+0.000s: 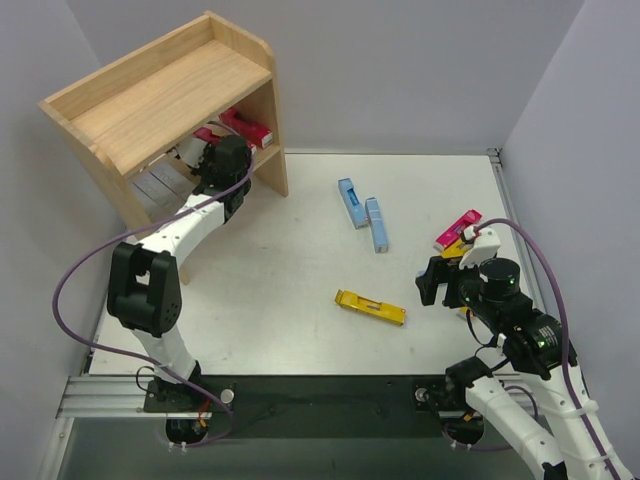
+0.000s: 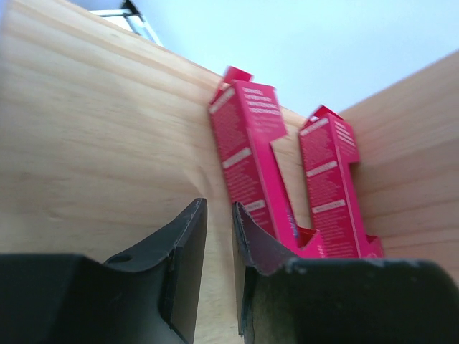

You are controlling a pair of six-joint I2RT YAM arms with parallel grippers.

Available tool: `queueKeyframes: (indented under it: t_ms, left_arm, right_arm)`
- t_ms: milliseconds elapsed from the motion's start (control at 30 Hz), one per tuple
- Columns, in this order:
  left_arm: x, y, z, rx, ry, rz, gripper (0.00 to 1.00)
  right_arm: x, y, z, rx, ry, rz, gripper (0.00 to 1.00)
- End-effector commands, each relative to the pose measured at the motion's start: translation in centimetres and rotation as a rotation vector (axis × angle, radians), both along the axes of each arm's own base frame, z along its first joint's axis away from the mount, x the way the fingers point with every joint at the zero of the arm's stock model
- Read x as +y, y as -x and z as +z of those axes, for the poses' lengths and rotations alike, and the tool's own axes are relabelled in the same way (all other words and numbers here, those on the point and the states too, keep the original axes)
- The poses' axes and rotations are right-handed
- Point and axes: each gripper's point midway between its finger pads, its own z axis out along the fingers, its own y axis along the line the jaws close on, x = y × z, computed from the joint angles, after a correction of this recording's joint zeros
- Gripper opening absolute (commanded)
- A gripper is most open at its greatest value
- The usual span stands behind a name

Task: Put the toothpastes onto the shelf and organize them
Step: Adjust the toothpaste on the shelf.

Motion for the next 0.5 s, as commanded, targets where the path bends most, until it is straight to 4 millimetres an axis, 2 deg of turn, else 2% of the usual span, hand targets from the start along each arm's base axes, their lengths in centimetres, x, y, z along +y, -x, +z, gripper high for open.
queueKeyframes:
  t_ms: [0,467]
  left_arm:
    - [-1.2,-2.0,2.6,-0.092,-0.020,-0.072,0.32]
    - [-3.8,-4.4,4.4,-0.172,-0.062,-0.186,0.32]
  right_arm:
    - [-0.2,-0.2,0.0,-0.017,0.019,-0.002,0.81]
    - [-0.6,-0.3,-0.1,-0.025,0.036,-0.017,0.81]
